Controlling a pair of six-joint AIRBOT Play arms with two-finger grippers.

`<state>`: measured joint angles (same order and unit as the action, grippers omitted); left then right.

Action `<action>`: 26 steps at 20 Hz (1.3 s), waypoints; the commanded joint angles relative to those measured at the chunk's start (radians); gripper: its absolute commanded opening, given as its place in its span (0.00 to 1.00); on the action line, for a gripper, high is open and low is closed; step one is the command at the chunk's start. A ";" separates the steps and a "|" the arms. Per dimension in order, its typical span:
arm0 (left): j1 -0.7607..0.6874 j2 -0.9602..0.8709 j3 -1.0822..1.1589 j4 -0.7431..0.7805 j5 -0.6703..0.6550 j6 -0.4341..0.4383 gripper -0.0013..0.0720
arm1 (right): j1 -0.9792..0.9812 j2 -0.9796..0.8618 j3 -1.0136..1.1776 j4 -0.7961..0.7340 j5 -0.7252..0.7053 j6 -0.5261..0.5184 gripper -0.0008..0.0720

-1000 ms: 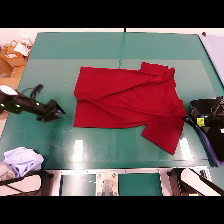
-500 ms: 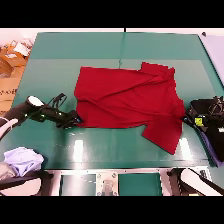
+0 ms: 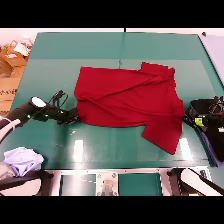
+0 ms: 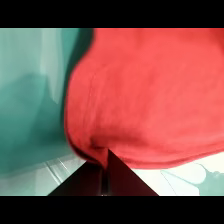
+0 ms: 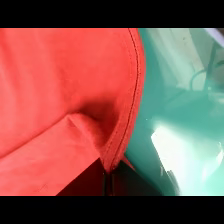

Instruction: Fold the shirts.

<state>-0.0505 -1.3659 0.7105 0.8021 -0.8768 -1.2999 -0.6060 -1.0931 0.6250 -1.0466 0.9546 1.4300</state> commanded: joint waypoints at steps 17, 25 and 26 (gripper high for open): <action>-0.001 0.660 1.216 0.299 -0.193 -0.114 0.05 | 0.135 0.483 1.095 0.017 0.148 0.162 0.04; -0.001 0.671 1.299 0.435 -0.248 -0.192 0.05 | 0.133 0.500 1.270 -0.095 0.063 0.213 0.04; -0.001 0.666 1.244 0.450 -0.252 -0.195 0.05 | 0.133 0.497 1.241 -0.086 0.066 0.212 0.04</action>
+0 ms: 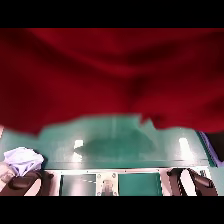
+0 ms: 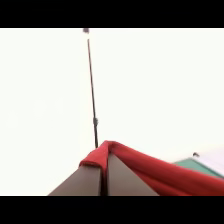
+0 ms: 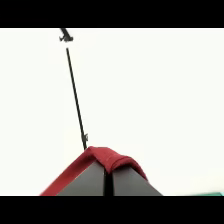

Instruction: Fold the shirts.

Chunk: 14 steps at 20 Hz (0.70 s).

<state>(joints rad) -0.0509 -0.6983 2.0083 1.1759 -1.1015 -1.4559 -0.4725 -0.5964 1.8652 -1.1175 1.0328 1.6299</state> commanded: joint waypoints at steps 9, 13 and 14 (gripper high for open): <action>0.000 -0.325 -0.555 0.074 0.097 -0.027 0.05 | 0.042 -0.173 -0.801 0.273 -0.225 -0.207 0.04; 0.000 -0.626 -0.641 0.071 0.270 -0.017 0.05 | 0.122 -0.458 -0.937 0.273 -0.502 -0.281 0.04; 0.000 -0.701 -0.641 0.044 0.310 0.002 0.05 | 0.134 -0.541 -0.922 0.273 -0.533 -0.281 0.04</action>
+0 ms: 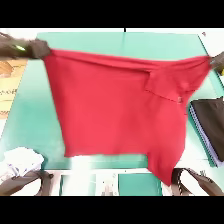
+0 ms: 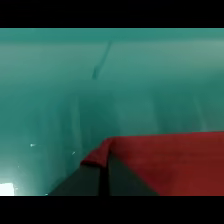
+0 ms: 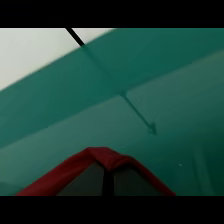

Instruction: Fold the shirts.

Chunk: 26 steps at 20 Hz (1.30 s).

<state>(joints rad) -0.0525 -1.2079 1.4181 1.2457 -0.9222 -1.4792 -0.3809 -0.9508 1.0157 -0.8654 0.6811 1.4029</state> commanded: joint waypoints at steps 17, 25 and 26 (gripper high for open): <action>0.002 -0.430 0.023 -0.172 0.432 0.101 0.05 | 0.050 -0.818 0.566 0.097 0.028 -0.151 0.04; 0.002 -0.516 0.000 -0.129 0.092 0.120 0.05 | -0.010 -0.800 0.380 -0.047 0.237 -0.211 0.04; 0.002 -0.516 0.000 -0.103 0.054 0.109 0.05 | -0.023 -0.794 0.360 -0.056 0.249 -0.211 0.04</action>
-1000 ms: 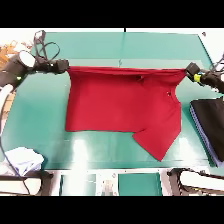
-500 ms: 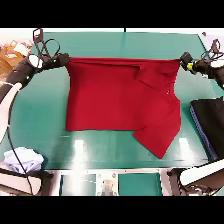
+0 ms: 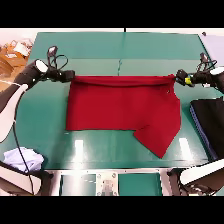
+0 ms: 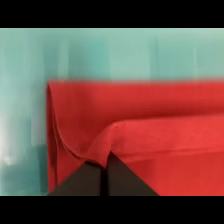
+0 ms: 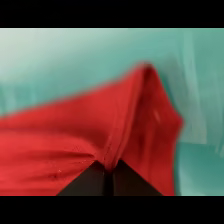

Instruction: Fold the shirts.

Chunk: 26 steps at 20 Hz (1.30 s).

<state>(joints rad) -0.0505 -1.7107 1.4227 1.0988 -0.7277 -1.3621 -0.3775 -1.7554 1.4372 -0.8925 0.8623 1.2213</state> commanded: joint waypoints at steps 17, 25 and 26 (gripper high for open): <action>0.000 -0.018 0.007 0.069 -0.277 -0.105 0.05 | -0.056 0.058 -0.074 -0.059 0.185 -0.029 0.04; 0.002 -0.018 0.051 0.100 -0.380 -0.153 0.05 | -0.079 0.060 -0.087 -0.074 0.224 -0.029 0.04; 0.002 -0.018 0.037 0.098 -0.385 -0.160 0.05 | -0.079 0.060 -0.093 -0.080 0.224 -0.029 0.04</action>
<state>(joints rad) -0.0490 -1.7290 1.4662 1.1915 -1.0863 -1.4956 -0.4534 -1.6962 1.3567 -0.9619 1.0771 1.1912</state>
